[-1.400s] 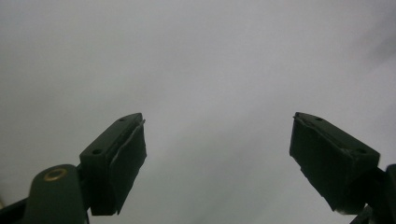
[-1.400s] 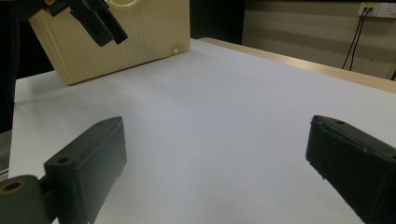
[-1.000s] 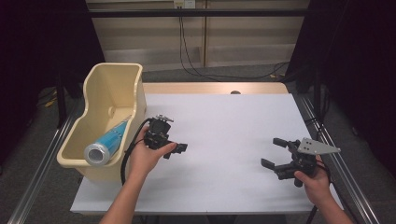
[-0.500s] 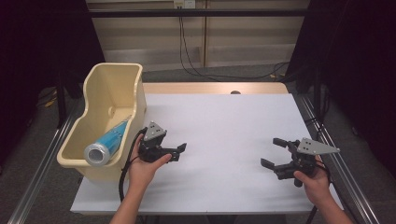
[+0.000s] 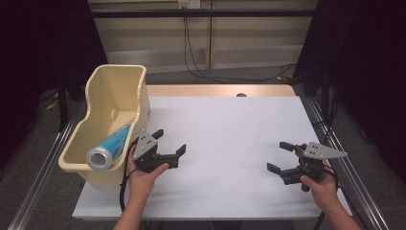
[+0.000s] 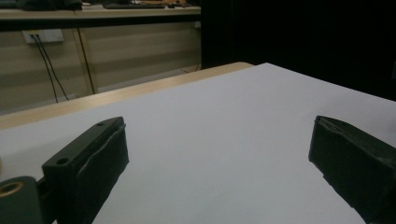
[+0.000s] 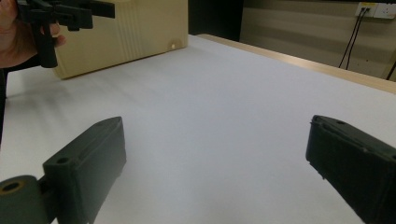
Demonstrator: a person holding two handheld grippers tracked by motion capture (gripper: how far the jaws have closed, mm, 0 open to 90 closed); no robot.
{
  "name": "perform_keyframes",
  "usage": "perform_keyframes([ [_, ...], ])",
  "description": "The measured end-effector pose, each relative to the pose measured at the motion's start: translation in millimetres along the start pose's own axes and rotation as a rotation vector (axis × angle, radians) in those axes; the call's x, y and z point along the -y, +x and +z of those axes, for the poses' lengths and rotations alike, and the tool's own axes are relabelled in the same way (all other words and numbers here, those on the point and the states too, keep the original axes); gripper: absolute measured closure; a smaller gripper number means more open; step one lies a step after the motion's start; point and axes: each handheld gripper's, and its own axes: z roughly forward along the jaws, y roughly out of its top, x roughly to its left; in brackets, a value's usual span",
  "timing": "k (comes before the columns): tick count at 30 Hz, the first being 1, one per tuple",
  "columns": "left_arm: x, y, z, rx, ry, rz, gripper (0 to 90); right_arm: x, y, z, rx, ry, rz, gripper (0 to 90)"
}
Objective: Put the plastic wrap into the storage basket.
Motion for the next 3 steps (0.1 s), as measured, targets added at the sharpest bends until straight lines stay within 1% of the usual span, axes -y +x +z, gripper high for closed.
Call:
perform_keyframes([
  [3, 0.0, -1.0, -0.1, 0.003, -0.004, 0.009, 4.2, 0.2, 0.0, 0.3, 0.006, 0.002, -0.001, 4.6],
])
